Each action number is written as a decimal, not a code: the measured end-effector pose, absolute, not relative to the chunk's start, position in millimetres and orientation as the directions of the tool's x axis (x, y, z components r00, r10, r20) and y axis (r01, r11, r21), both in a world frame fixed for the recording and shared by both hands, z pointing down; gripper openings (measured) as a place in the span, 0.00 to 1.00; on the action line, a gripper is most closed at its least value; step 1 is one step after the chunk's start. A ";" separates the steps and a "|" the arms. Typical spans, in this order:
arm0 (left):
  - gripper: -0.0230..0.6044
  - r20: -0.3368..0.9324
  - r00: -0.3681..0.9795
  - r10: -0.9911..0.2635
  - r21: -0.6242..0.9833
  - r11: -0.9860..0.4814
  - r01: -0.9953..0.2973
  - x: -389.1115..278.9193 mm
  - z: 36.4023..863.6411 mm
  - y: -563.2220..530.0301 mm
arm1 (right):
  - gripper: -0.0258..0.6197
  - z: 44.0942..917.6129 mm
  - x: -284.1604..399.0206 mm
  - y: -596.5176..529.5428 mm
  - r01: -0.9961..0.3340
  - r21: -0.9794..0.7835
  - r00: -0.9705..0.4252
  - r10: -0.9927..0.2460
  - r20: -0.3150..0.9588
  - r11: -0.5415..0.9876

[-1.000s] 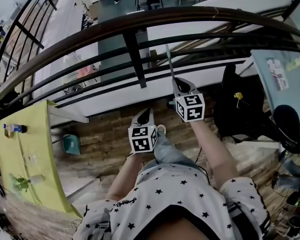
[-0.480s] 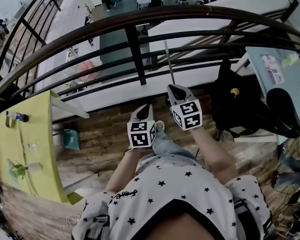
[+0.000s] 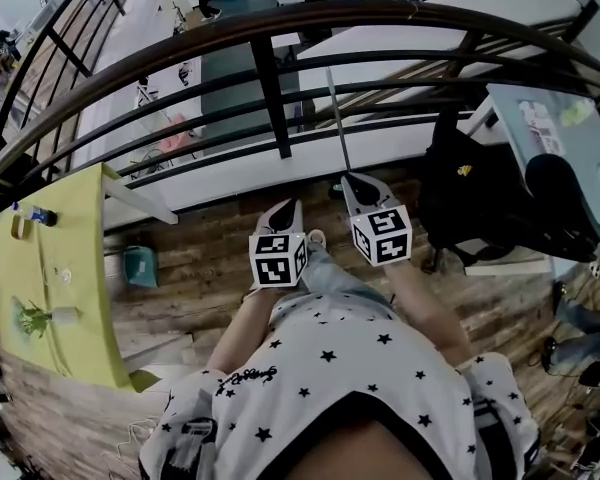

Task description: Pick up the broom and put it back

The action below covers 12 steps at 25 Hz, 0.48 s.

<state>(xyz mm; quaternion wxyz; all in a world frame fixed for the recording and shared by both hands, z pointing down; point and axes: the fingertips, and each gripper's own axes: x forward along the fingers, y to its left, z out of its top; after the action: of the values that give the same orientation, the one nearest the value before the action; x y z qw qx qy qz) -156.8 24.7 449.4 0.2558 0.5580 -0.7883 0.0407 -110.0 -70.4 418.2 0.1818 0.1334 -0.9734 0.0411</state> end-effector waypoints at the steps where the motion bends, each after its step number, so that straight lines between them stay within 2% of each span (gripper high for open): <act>1: 0.05 0.449 -0.244 -0.860 0.223 0.372 -0.901 -155.0 448.7 26.6 | 0.03 418.2 -105.9 -69.8 -0.282 -0.037 -0.897 -0.250 0.365 0.959; 12: 0.05 0.437 -0.242 -0.866 0.235 0.370 -0.899 -149.0 446.1 40.9 | 0.03 415.2 -86.5 -55.0 -0.308 -0.075 -0.899 -0.264 0.349 0.949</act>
<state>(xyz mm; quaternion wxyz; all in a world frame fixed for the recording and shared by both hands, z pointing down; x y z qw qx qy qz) -149.0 40.9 446.1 0.2545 0.5604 -0.7875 0.0319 -86.5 -55.0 415.2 0.1698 0.1470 -0.9723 0.0642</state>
